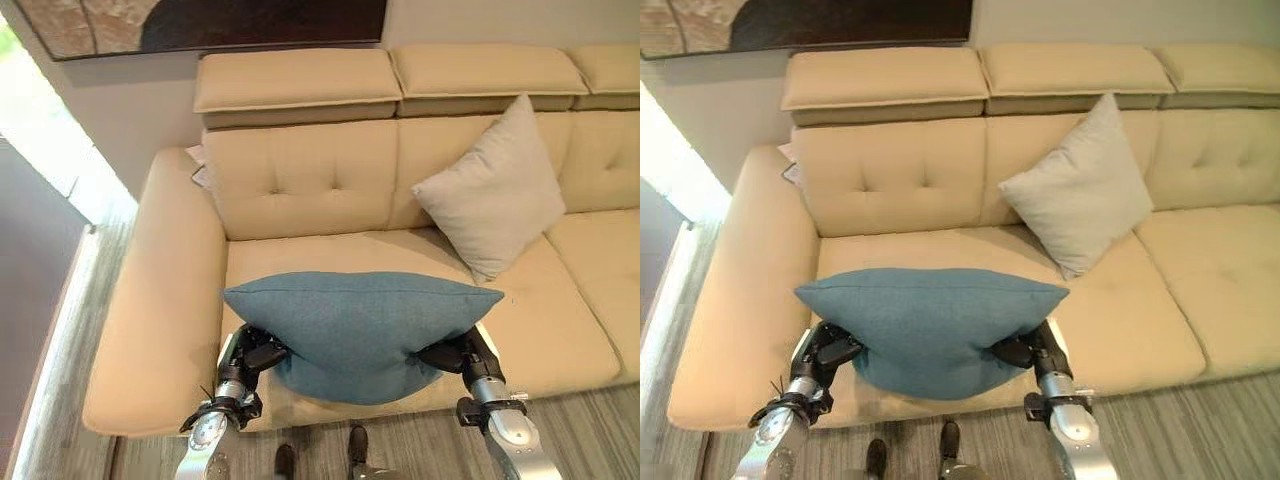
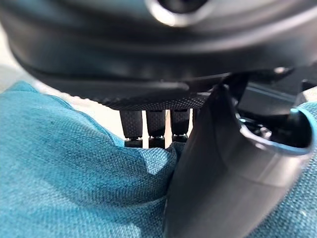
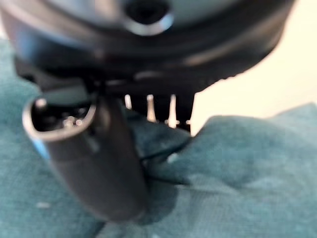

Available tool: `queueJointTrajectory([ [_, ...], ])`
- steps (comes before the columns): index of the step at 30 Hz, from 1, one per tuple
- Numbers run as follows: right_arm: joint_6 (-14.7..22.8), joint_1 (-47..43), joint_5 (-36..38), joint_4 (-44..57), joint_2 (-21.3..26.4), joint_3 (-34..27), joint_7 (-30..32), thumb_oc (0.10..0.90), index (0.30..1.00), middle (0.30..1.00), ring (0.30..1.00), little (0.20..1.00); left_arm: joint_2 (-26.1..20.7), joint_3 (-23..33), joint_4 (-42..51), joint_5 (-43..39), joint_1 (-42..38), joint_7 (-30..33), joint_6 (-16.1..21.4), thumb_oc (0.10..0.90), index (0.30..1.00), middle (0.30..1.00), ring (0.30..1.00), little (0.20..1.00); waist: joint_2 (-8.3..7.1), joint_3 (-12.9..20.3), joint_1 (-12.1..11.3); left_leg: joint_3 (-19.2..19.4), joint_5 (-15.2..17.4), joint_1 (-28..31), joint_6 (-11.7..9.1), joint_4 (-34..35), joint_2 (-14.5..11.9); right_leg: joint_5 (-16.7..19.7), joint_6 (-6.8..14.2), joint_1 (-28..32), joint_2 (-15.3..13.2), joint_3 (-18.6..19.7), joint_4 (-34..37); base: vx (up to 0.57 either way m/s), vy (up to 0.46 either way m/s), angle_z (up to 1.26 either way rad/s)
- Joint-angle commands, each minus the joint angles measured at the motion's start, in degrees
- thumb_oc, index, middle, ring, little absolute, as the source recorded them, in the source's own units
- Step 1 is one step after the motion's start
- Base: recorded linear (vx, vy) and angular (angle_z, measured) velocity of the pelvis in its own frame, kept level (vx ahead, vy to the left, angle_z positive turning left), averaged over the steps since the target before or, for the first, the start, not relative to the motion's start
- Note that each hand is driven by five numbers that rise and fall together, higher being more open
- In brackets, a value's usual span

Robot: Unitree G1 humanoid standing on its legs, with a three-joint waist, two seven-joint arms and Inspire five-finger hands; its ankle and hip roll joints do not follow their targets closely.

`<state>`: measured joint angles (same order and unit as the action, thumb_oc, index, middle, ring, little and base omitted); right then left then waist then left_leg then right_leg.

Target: Pick up all the scattered cushions and arrange them neatly on the sofa.

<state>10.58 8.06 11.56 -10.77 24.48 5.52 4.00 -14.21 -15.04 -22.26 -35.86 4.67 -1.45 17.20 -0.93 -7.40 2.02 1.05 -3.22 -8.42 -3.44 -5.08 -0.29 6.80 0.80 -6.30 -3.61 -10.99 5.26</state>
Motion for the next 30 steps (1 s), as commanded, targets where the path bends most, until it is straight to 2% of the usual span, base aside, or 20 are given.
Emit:
queueJointTrajectory([
  [1, 7.78, -4.61, 0.98, 9.95, -2.36, 1.88, -1.12, 0.400, 0.300, 0.300, 0.300, 0.300, 1.49, -3.46, 8.15, 1.90, -6.42, -4.93, 7.02, 0.400, 0.300, 0.300, 0.300, 0.300, -3.83, 4.42, 0.07, 6.25, 7.31, -0.74, 2.09, -3.92, -0.36, -5.13, 4.12, 2.62, -1.16, 2.68, -2.44, 0.12, 0.010, 0.35],
  [3, 8.00, -5.10, 0.27, 9.81, -2.30, 1.75, -0.49, 0.400, 0.300, 0.300, 0.300, 0.300, 1.12, -3.38, 8.75, 3.05, -6.85, -4.11, 7.01, 0.400, 0.300, 0.300, 0.300, 0.300, -3.77, 4.48, -0.40, 6.03, 5.30, -2.11, 1.89, -1.63, -0.14, -5.45, 4.30, 3.39, -0.61, 2.35, -2.22, 0.12, 0.006, 0.24],
  [6, 7.85, -5.60, -0.53, 9.97, -2.46, 1.84, -0.10, 0.400, 0.300, 0.300, 0.300, 0.300, 1.05, -3.12, 9.77, 3.61, -6.74, -3.35, 7.12, 0.400, 0.300, 0.300, 0.300, 0.300, -3.39, 4.90, -0.70, 4.91, 4.25, -0.96, 1.64, 1.29, -0.29, -6.39, 4.26, 4.33, 0.28, 2.72, -2.20, 0.12, 0.046, -0.02],
  [11, 7.54, -7.41, -1.74, 10.80, -2.35, 2.70, 0.82, 0.400, 0.300, 0.300, 0.300, 0.300, -0.46, -3.01, 11.42, 6.19, -7.06, -1.49, 6.94, 0.400, 0.300, 0.300, 0.300, 0.300, -3.54, 7.00, -1.30, 5.89, 4.25, 3.51, 2.01, 5.09, 0.21, -6.97, 4.53, 6.43, 0.09, 3.80, -1.88, 0.19, 0.077, -0.11],
  [18, 7.59, -12.56, -2.91, 9.97, -2.25, 3.99, 3.09, 0.400, 0.300, 0.300, 0.300, 0.300, -1.87, -2.74, 12.37, 8.28, -10.26, 1.21, 7.58, 0.400, 0.300, 0.300, 0.300, 0.300, -3.39, 7.46, -2.04, 6.45, 4.64, 5.25, 2.45, 6.96, 0.65, -7.07, 4.91, 6.79, -0.27, 4.45, -1.86, 0.10, 0.051, -0.06],
  [23, 7.92, -20.33, -3.46, 7.93, -3.05, 6.10, 6.55, 0.400, 0.300, 0.300, 0.300, 0.300, -2.64, -3.47, 11.38, 9.40, -16.81, 4.94, 8.32, 0.400, 0.300, 0.300, 0.300, 0.300, -2.95, 6.92, -2.27, 6.17, 3.79, 4.38, 2.45, 9.24, 0.72, -5.38, 5.38, 4.41, -0.12, 5.15, -0.82, 0.00, 0.005, -0.01],
  [27, 8.33, -29.53, -4.20, 6.01, -3.91, 7.67, 11.20, 0.400, 0.300, 0.300, 0.300, 0.300, -3.59, -4.13, 9.38, 9.35, -25.45, 9.34, 9.63, 0.400, 0.300, 0.300, 0.300, 0.300, -2.75, 5.90, -2.36, 5.26, 2.51, 0.02, 2.34, 10.08, 0.49, -3.46, 5.53, -1.06, 0.57, 6.26, -0.26, -0.09, -0.014, -0.02],
  [28, 8.37, -29.70, -4.22, 5.91, -3.93, 7.67, 11.24, 0.400, 0.300, 0.300, 0.300, 0.300, -3.59, -4.11, 9.30, 9.35, -25.61, 9.36, 9.66, 0.400, 0.300, 0.300, 0.300, 0.300, -2.76, 5.95, -2.34, 5.25, 2.48, -0.15, 2.34, 10.08, 0.48, -3.43, 5.52, -1.24, 0.58, 6.26, -0.26, -0.11, -0.018, -0.01],
  [30, 8.77, -38.32, -4.55, 3.50, -4.31, 8.74, 15.77, 0.400, 0.300, 0.300, 0.300, 0.300, -4.10, -5.41, 6.27, 8.10, -34.42, 13.02, 11.20, 0.400, 0.300, 0.300, 0.300, 0.300, -2.73, 5.16, -2.34, 4.39, 1.26, -4.50, 1.76, 10.08, 0.43, -2.15, 5.60, -5.67, 0.94, 6.46, -0.26, -0.15, -0.025, -0.02],
])
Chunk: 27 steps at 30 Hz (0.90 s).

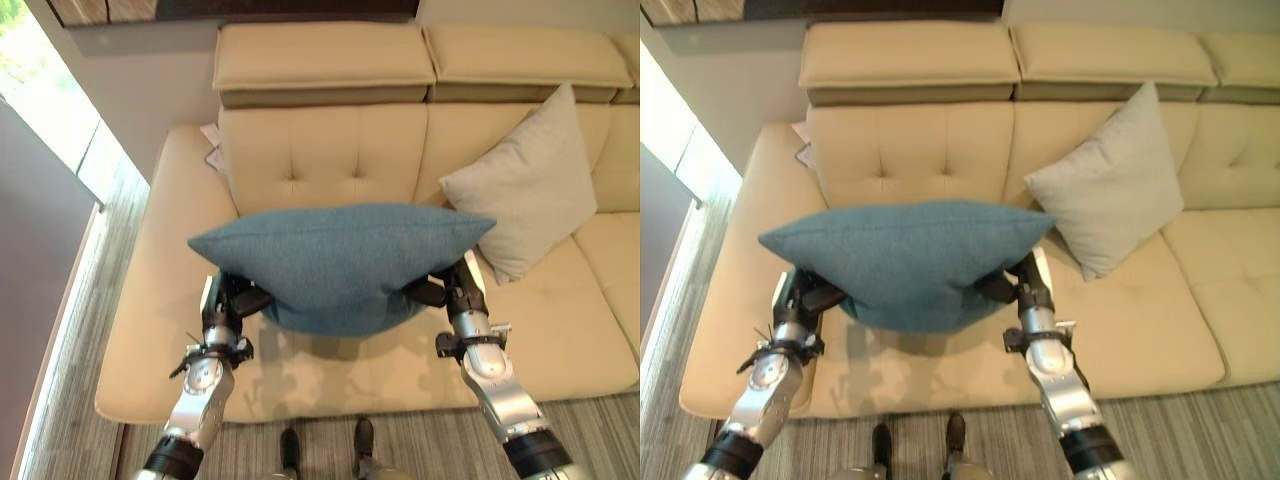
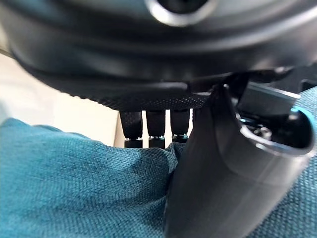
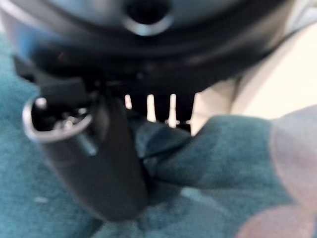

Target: Pick up all the scattered cushions and arrange them neatly on the sofa.

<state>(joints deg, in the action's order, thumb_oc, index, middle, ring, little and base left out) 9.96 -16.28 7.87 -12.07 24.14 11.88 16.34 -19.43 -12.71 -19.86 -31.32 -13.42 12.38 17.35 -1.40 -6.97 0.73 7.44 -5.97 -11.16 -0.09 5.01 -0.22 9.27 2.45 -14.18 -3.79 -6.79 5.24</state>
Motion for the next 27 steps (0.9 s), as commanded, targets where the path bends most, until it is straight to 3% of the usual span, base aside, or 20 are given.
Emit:
queueJointTrajectory([
  [1, 9.34, -16.19, -0.94, 3.85, -3.69, 2.60, 4.51, 0.400, 0.300, 0.300, 0.300, 0.300, 0.68, -7.99, 2.72, 3.31, -18.73, 0.07, 11.44, 0.400, 0.300, 0.300, 0.300, 0.300, -2.15, 4.71, -0.98, -2.18, 3.73, -2.88, -1.83, -0.01, 0.31, -4.38, 3.95, 1.09, 1.14, 2.11, -0.24, -0.10, -0.019, 0.06],
  [7, 8.76, -32.32, -1.20, -4.16, 0.50, 4.05, 10.77, 0.400, 0.300, 0.300, 0.300, 0.300, -3.48, -11.13, -7.98, 1.20, -36.20, 4.99, 12.98, 0.400, 0.300, 0.300, 0.300, 0.300, -1.59, 4.06, -0.56, -4.05, 1.67, -9.28, -2.85, -0.01, 0.78, -3.13, 4.08, -4.88, 1.46, 1.53, -0.24, -0.05, -0.012, 0.07],
  [14, 8.71, -46.59, 2.67, -16.54, 3.74, 8.29, 12.52, 0.400, 0.300, 0.300, 0.300, 0.300, -6.54, -14.99, -20.58, -1.38, -51.42, 5.67, 12.48, 0.400, 0.300, 0.300, 0.300, 0.300, -0.78, 3.04, -0.50, -5.36, -0.21, -14.76, -3.52, -0.01, 1.39, -2.05, 4.33, -10.33, 1.21, 0.99, -0.24, -0.01, -0.007, 0.01],
  [17, 9.11, -48.90, 3.31, -18.58, 4.07, 8.83, 13.13, 0.400, 0.300, 0.300, 0.300, 0.300, -7.69, -15.70, -22.35, -1.05, -54.23, 5.51, 12.32, 0.400, 0.300, 0.300, 0.300, 0.300, -0.42, 2.46, -0.50, -5.38, -0.52, -15.94, -3.63, -0.01, 1.46, -1.81, 4.48, -11.70, 1.17, 1.01, -0.24, -0.01, -0.003, 0.08],
  [27, 8.07, -48.09, 4.89, -22.50, 2.97, 9.37, 12.30, 0.400, 0.300, 0.300, 0.300, 0.300, -8.04, -15.63, -22.83, -1.04, -52.92, 4.63, 10.88, 0.400, 0.300, 0.300, 0.300, 0.300, 0.46, 0.87, -0.67, -5.45, -1.17, -17.93, -3.75, -0.01, 1.77, -1.39, 4.51, -13.90, 1.10, 0.88, -0.24, -0.01, 0.002, 0.01],
])
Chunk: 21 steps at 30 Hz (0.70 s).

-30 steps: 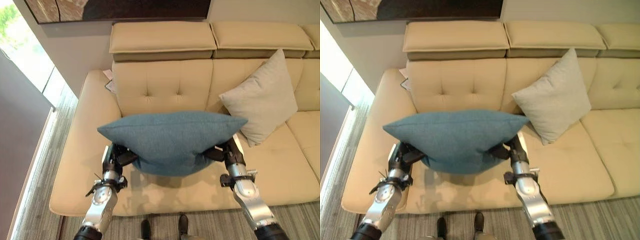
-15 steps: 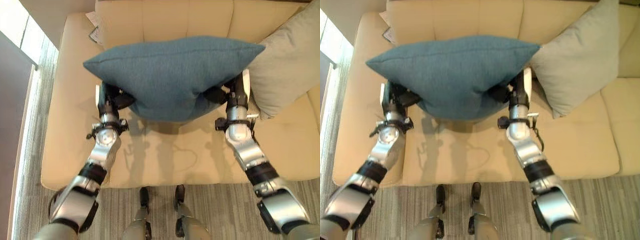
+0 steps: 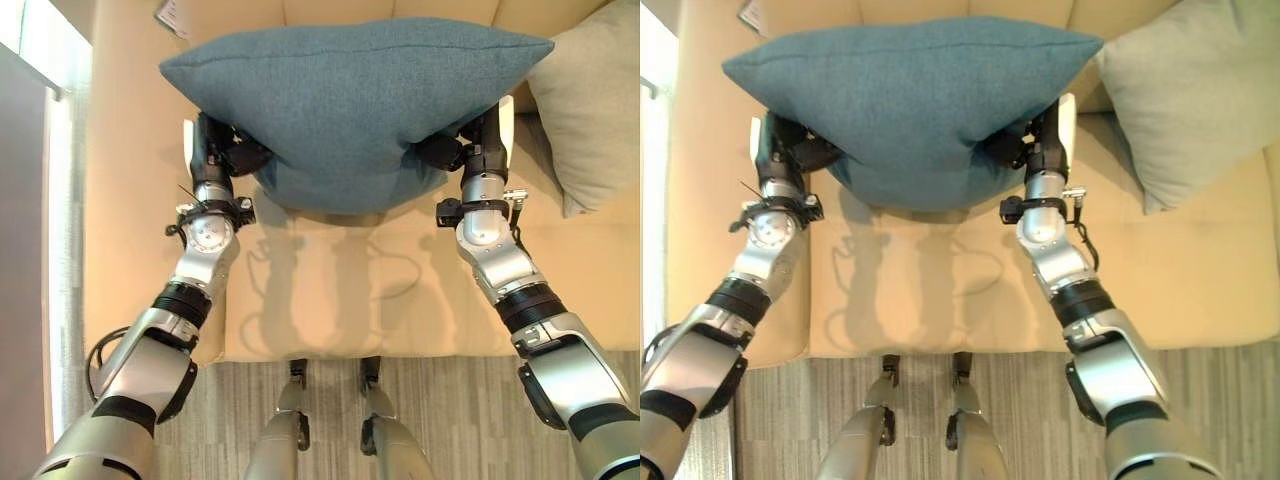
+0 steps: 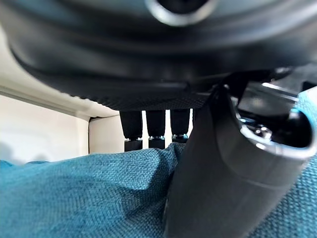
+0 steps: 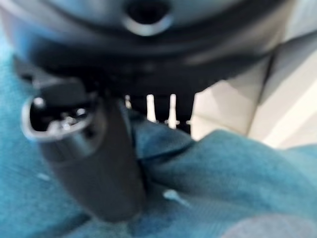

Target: Pick up all the scattered cushions and arrange them neatly on the sofa.

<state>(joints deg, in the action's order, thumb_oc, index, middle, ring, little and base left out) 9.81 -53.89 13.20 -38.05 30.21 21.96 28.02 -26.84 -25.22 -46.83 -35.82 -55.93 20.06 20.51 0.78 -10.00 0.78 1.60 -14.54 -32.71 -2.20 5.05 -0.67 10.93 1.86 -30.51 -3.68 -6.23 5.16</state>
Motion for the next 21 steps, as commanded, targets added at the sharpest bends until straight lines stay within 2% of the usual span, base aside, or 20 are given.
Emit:
queueJointTrajectory([
  [1, 8.02, -10.25, -0.57, 3.36, -3.29, -0.64, 0.60, 0.400, 0.300, 0.300, 0.300, 0.300, -0.65, -3.20, 4.11, 3.63, -10.26, -3.14, 7.50, 0.400, 0.300, 0.300, 0.300, 0.300, -1.64, 3.78, -0.69, 0.38, 7.38, 3.57, -1.64, -0.05, 2.22, -3.04, 5.12, 2.37, 0.98, 0.35, -0.16, -0.03, 0.003, 0.07],
  [6, 7.01, -9.61, -1.98, 3.11, -4.33, 0.39, 0.70, 0.400, 0.300, 0.300, 0.300, 0.300, -0.82, -3.78, 4.10, 5.76, -10.73, -2.10, 6.88, 0.400, 0.300, 0.300, 0.300, 0.300, -1.47, 3.19, -0.49, 0.47, 7.26, 3.57, -1.72, -0.05, 2.30, -3.06, 5.07, 2.33, 1.05, 0.33, -0.16, 0.00, 0.000, 0.00],
  [7, 6.69, -9.82, -2.56, 2.82, -4.19, 0.86, 0.68, 0.536, 0.505, 0.505, 0.505, 0.505, -0.78, -3.86, 3.85, 6.18, -11.01, -1.82, 6.74, 0.579, 0.568, 0.568, 0.568, 0.568, -1.48, 3.15, -0.44, 0.48, 7.25, 3.54, -1.72, -0.05, 2.33, -3.01, 5.08, 2.29, 1.02, 0.31, -0.16, -0.03, -0.013, -0.04],
  [8, 6.02, -10.79, -3.43, 1.55, -3.77, 1.72, 0.74, 0.593, 0.589, 0.589, 0.589, 0.589, -0.72, -4.13, 3.29, 6.76, -11.78, -1.50, 6.33, 0.725, 0.787, 0.787, 0.787, 0.787, -1.53, 3.01, -0.39, 0.41, 7.23, 3.40, -1.73, -0.05, 2.28, -2.93, 5.14, 2.10, 1.01, 0.24, -0.16, -0.02, -0.014, -0.05],
  [9, 6.04, -10.85, -3.42, 1.50, -3.76, 1.73, 0.74, 0.769, 0.853, 0.853, 0.853, 0.853, -0.72, -4.12, 3.26, 6.75, -11.82, -1.51, 6.33, 0.800, 0.900, 0.900, 0.900, 0.900, -1.52, 2.99, -0.38, 0.41, 7.23, 3.39, -1.73, -0.05, 2.28, -2.93, 5.14, 2.09, 1.01, 0.24, -0.16, -0.03, -0.017, -0.04],
  [10, 5.47, -12.05, -3.45, 0.04, -3.02, 2.24, 0.97, 0.800, 0.900, 0.900, 0.900, 0.900, -0.81, -4.48, 2.25, 6.82, -13.01, -1.29, 5.94, 0.800, 0.900, 0.900, 0.900, 0.900, -1.50, 2.88, -0.37, 0.48, 7.07, 3.20, -1.81, -0.05, 2.31, -2.81, 5.17, 1.84, 1.02, 0.16, -0.16, 0.00, 0.000, 0.00],
  [17, 3.76, -18.17, -3.81, -5.13, -0.09, 4.78, 1.90, 0.800, 0.900, 0.900, 0.900, 0.900, -1.41, -5.23, -2.39, 5.68, -17.18, -1.04, 4.71, 0.800, 0.900, 0.900, 0.900, 0.900, -1.53, 2.62, -0.27, 0.40, 6.74, 2.44, -1.97, -0.05, 2.14, -2.45, 5.33, 1.09, 1.05, -0.20, -0.16, 0.00, -0.004, -0.01],
  [21, 0.66, -22.88, -6.47, -10.14, 3.72, 6.81, 4.70, 0.800, 0.900, 0.900, 0.900, 0.900, -2.76, -4.23, -6.33, 4.58, -19.57, 0.56, 3.60, 0.800, 0.900, 0.900, 0.900, 0.900, -1.70, 2.51, -0.39, 0.19, 6.59, 2.26, -2.05, -0.05, 2.20, -2.55, 5.46, 1.06, 1.18, -0.62, -0.16, 0.00, -0.005, -0.01],
])
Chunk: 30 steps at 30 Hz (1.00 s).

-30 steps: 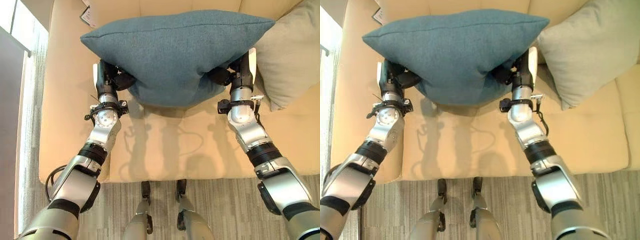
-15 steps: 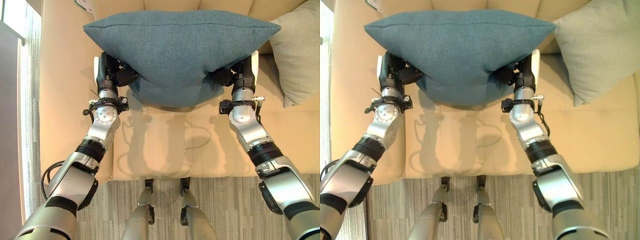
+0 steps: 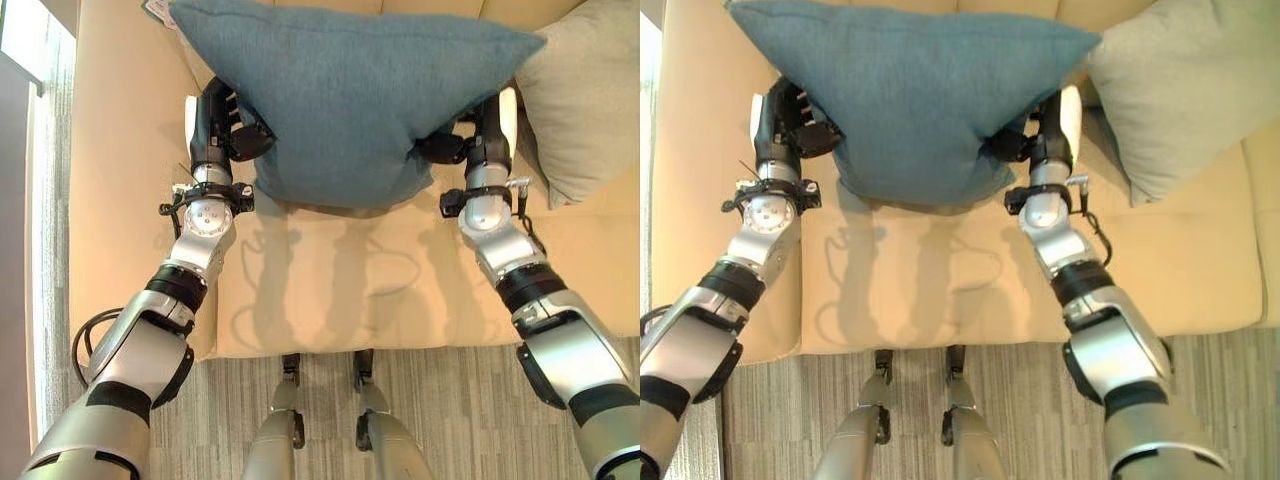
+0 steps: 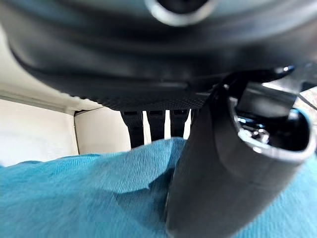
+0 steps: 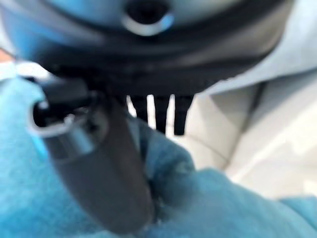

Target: Pick up all the scattered cushions and arrange them neatly on the sofa.

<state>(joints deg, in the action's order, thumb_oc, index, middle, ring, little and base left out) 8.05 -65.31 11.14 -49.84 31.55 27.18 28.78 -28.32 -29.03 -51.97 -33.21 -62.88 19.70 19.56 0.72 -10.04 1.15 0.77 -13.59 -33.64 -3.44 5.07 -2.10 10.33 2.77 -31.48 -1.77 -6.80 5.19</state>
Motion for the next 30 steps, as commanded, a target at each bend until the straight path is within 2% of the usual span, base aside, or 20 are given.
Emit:
queueJointTrajectory([
  [1, 1.87, -11.89, -4.88, 0.75, 3.06, 1.85, 4.43, 0.800, 0.900, 0.900, 0.900, 0.900, -1.67, -0.31, -2.03, 2.39, -12.79, 1.47, 4.21, 0.800, 0.900, 0.900, 0.900, 0.900, -1.68, 2.55, -0.83, 0.99, 5.62, 3.25, -0.82, -0.07, 3.62, -1.97, 4.58, 2.15, -0.73, -0.14, -0.19, 0.00, 0.000, 0.00],
  [6, -0.92, -12.91, -3.60, -4.87, 4.98, 0.92, 7.04, 0.800, 0.900, 0.900, 0.900, 0.900, -2.28, 3.03, -5.36, 0.94, -11.69, 4.22, 3.45, 0.800, 0.900, 0.900, 0.900, 0.900, -1.92, 2.65, -1.18, 0.90, 5.91, 4.19, -0.90, -0.07, 3.71, -2.35, 4.48, 3.16, -0.58, -0.60, -0.19, 0.00, 0.000, 0.00],
  [10, 0.98, -9.83, 6.12, -5.93, 3.43, -5.48, 8.63, 0.800, 0.900, 0.900, 0.900, 0.900, -2.16, 8.53, -6.39, -4.25, -8.53, 5.33, 4.31, 0.800, 0.900, 0.900, 0.900, 0.900, -2.16, 3.11, -1.07, 0.68, 6.39, 5.32, -1.07, -0.07, 3.71, -2.80, 4.42, 4.16, -0.40, -0.97, -0.19, 0.02, -0.019, 0.05],
  [13, 3.55, -5.18, 10.82, -4.41, 3.13, -10.72, 8.92, 0.800, 0.900, 0.900, 0.900, 0.900, -3.39, 12.44, -5.32, -5.60, -4.11, 5.16, 5.19, 0.800, 0.900, 0.900, 0.900, 0.900, -2.39, 3.81, -1.12, 0.50, 7.08, 6.66, -1.03, -0.07, 3.78, -3.26, 4.42, 5.47, -0.55, -1.15, -0.19, 0.03, -0.011, 0.05],
  [14, 3.53, -4.93, 10.80, -4.27, 3.08, -10.78, 8.94, 0.800, 0.900, 0.900, 0.900, 0.900, -3.39, 12.44, -5.21, -5.57, -3.90, 5.17, 5.17, 0.800, 0.900, 0.900, 0.900, 0.900, -2.43, 3.87, -1.11, 0.50, 7.10, 6.74, -1.03, -0.07, 3.78, -3.28, 4.42, 5.55, -0.55, -1.16, -0.19, 0.05, 0.001, 0.13],
  [17, 5.15, 6.42, 9.14, 2.68, 6.37, -15.15, 5.06, 0.800, 0.900, 0.900, 0.900, 0.900, -5.12, 15.26, 4.34, -2.57, 6.95, 2.48, 6.20, 0.800, 0.900, 0.900, 0.900, 0.900, -2.62, 4.73, -1.03, 0.77, 7.86, 8.69, -0.93, -0.07, 3.65, -3.77, 4.47, 7.58, -0.80, -1.39, -0.19, 0.06, 0.026, 0.13],
  [18, 5.40, 15.61, 5.63, 10.22, 6.99, -18.11, 2.56, 0.800, 0.900, 0.900, 0.900, 0.900, -4.11, 17.57, 12.92, -0.09, 15.51, 0.92, 6.83, 0.800, 0.900, 0.900, 0.900, 0.900, -2.85, 5.24, -0.92, 0.92, 8.21, 9.78, -0.78, -0.07, 3.49, -4.08, 4.49, 8.82, -0.90, -1.68, -0.19, 0.08, 0.011, 0.12],
  [19, 5.40, 20.67, 3.80, 13.56, 6.58, -19.98, 1.61, 0.800, 0.900, 0.900, 0.900, 0.900, -3.30, 19.06, 16.27, 1.13, 20.25, 0.31, 7.06, 0.800, 0.900, 0.900, 0.900, 0.900, -2.97, 5.60, -0.91, 1.01, 8.45, 10.50, -0.68, -0.07, 3.46, -4.24, 4.45, 9.48, -0.93, -1.67, -0.19, 0.11, 0.017, 0.14],
  [20, 6.22, 30.59, -0.09, 19.38, 5.03, -23.58, -0.59, 0.800, 0.900, 0.900, 0.900, 0.900, -0.62, 21.33, 22.34, 4.34, 29.28, -1.13, 7.26, 0.800, 0.900, 0.900, 0.900, 0.900, -3.22, 6.24, -0.78, 1.38, 8.60, 11.71, -0.45, -0.07, 3.44, -4.43, 4.43, 10.78, -1.16, -1.82, -0.19, 0.07, 0.018, 0.09],
  [21, 6.11, 31.36, -0.27, 19.87, 4.91, -23.76, -0.59, 0.800, 0.900, 0.900, 0.900, 0.900, -0.49, 21.29, 22.81, 4.57, 29.92, -1.00, 7.12, 0.800, 0.900, 0.900, 0.900, 0.900, -3.25, 6.45, -0.86, 1.39, 8.66, 11.92, -0.44, -0.07, 3.44, -4.48, 4.44, 10.99, -1.17, -1.82, -0.19, 0.08, 0.021, 0.06],
  [23, 6.72, 39.62, -3.53, 24.02, 2.63, -26.08, -3.06, 0.800, 0.900, 0.900, 0.900, 0.900, 2.69, 23.13, 26.59, 6.53, 37.58, -2.97, 6.87, 0.800, 0.900, 0.900, 0.900, 0.900, -3.38, 6.78, -0.87, 1.52, 9.03, 13.34, -0.28, -0.07, 3.29, -4.92, 4.51, 12.48, -1.33, -2.04, -0.19, 0.08, 0.010, -0.10],
  [24, 7.51, 47.05, -4.86, 25.62, 1.04, -28.12, -6.13, 0.800, 0.900, 0.900, 0.900, 0.900, 4.20, 24.93, 29.64, 9.09, 45.16, -4.92, 6.30, 0.800, 0.900, 0.900, 0.900, 0.900, -3.50, 7.14, -1.02, 1.72, 9.54, 15.18, -0.05, -0.07, 3.25, -5.38, 4.49, 14.27, -1.46, -2.27, -0.19, 0.07, 0.003, -0.17],
  [28, 7.47, 54.08, -7.23, 25.94, -0.22, -28.79, -9.54, 0.800, 0.900, 0.900, 0.900, 0.900, 5.33, 26.13, 30.27, 11.33, 52.47, -7.92, 5.23, 0.800, 0.900, 0.900, 0.900, 0.900, -3.52, 7.60, -1.08, 1.91, 9.89, 17.17, 0.06, -0.07, 3.09, -5.89, 4.51, 16.26, -1.55, -2.57, -0.19, 0.04, -0.001, -0.07],
  [29, 7.95, 59.65, -8.28, 24.71, -2.45, -29.47, -11.87, 0.800, 0.900, 0.900, 0.900, 0.900, 5.85, 26.03, 27.91, 13.94, 58.57, -11.01, 3.87, 0.800, 0.900, 0.900, 0.900, 0.900, -3.36, 7.56, -1.05, 2.26, 10.49, 19.44, 0.41, -0.07, 3.03, -6.34, 4.66, 18.51, -1.74, -2.74, -0.19, 0.00, 0.000, 0.00],
  [30, 7.95, 59.71, -8.29, 24.76, -2.47, -29.49, -11.88, 0.800, 0.900, 0.900, 0.900, 0.900, 5.83, 26.02, 27.95, 13.94, 58.61, -11.01, 3.87, 0.800, 0.900, 0.900, 0.900, 0.900, -3.41, 7.63, -1.04, 2.27, 10.26, 19.26, 0.43, -0.07, 3.07, -6.17, 4.66, 18.35, -1.79, -2.74, -0.19, 0.02, 0.007, -0.09],
])
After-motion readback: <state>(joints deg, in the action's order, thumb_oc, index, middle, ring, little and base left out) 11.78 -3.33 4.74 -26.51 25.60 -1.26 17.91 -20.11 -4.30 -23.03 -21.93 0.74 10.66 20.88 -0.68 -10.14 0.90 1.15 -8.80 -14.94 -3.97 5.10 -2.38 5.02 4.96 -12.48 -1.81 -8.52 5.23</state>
